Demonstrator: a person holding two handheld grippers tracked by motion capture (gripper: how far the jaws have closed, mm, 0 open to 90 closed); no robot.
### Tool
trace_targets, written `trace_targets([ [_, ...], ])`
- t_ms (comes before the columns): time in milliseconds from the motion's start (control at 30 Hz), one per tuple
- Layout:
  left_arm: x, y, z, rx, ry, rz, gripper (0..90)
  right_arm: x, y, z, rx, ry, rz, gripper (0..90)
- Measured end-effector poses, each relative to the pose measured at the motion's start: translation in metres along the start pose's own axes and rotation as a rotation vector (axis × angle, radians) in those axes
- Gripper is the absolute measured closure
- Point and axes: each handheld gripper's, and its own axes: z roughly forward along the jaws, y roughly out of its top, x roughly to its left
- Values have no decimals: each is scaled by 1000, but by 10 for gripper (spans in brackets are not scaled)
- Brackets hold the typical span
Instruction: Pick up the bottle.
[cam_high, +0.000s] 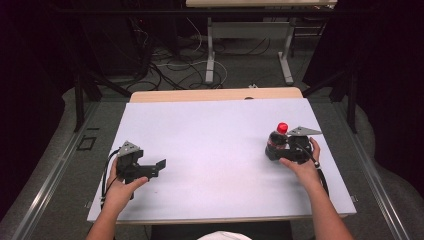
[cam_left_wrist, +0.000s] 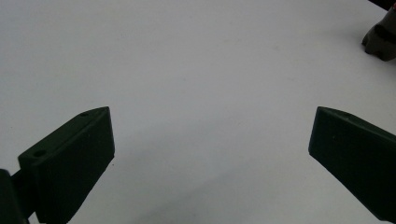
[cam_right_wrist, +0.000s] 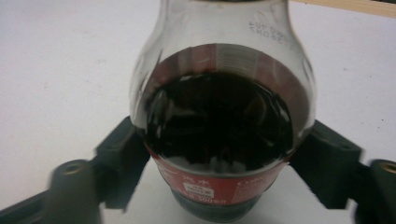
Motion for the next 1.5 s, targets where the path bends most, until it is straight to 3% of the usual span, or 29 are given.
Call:
trace_targets([
  [167,1,-1,2,-6,8,0,6,4,1,-2,3,-23,-17,282],
  [233,0,-1,2,-5,7,-1,7,3,2,-2,4,-34,-53,284],
  [367,-1,-2,3,3,6,10,8,5,2,-5,-15,-43,-45,290],
  [700,-4,-4,7,10,1,18,10,17,5,-9,-35,-22,-71,296],
  [767,-4,-4,8,8,1,20,11,21,8,-12,-33,-9,-63,296],
  [1267,-11,-2,7,3,-13,42,16,60,19,-26,-52,90,-151,296],
  [1500,-16,-1,6,-10,-26,47,29,83,21,-28,-48,144,-216,296],
])
